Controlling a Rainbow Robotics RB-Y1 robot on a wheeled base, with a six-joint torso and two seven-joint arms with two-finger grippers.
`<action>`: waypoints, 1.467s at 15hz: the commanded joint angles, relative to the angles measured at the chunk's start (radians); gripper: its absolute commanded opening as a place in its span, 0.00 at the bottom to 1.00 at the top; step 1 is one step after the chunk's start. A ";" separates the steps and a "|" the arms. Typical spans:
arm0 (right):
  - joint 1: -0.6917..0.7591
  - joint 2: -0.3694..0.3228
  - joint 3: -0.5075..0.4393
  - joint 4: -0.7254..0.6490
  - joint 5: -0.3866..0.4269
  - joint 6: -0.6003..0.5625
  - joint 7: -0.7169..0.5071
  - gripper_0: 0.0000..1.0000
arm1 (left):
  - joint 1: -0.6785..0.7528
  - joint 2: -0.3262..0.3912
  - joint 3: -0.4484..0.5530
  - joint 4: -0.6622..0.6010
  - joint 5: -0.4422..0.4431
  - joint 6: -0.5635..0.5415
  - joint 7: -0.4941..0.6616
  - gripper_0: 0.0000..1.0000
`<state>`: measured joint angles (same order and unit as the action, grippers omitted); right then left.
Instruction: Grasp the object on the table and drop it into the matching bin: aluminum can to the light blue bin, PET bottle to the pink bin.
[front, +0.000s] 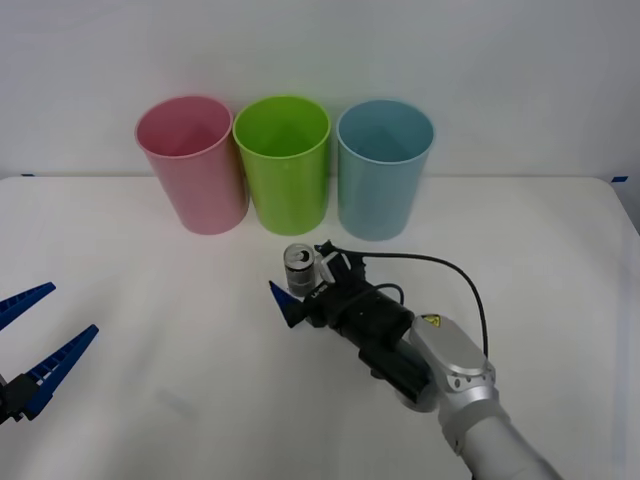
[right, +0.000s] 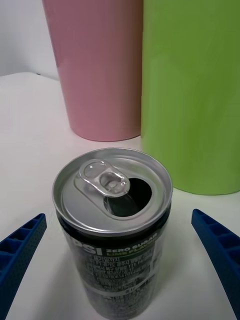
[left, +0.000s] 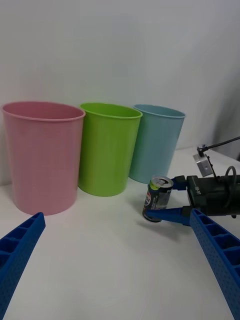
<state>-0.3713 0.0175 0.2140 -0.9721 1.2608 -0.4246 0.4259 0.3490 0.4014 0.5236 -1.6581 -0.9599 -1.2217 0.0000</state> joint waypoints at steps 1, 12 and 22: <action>0.000 0.000 0.007 0.000 -0.003 0.006 0.001 1.00 | 0.000 0.000 0.000 0.000 0.000 0.000 0.000 1.00; -0.001 0.000 0.008 0.000 -0.017 0.007 0.002 0.00 | 0.000 0.000 0.000 0.000 0.000 0.000 0.000 1.00; 0.123 -0.087 0.041 -0.218 -0.066 -0.034 -0.033 0.00 | 0.000 0.000 0.000 0.000 0.000 0.000 0.000 1.00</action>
<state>-0.2712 -0.0508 0.2423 -1.1471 1.2076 -0.4620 0.4005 0.3490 0.4014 0.5236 -1.6581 -0.9599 -1.2217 0.0000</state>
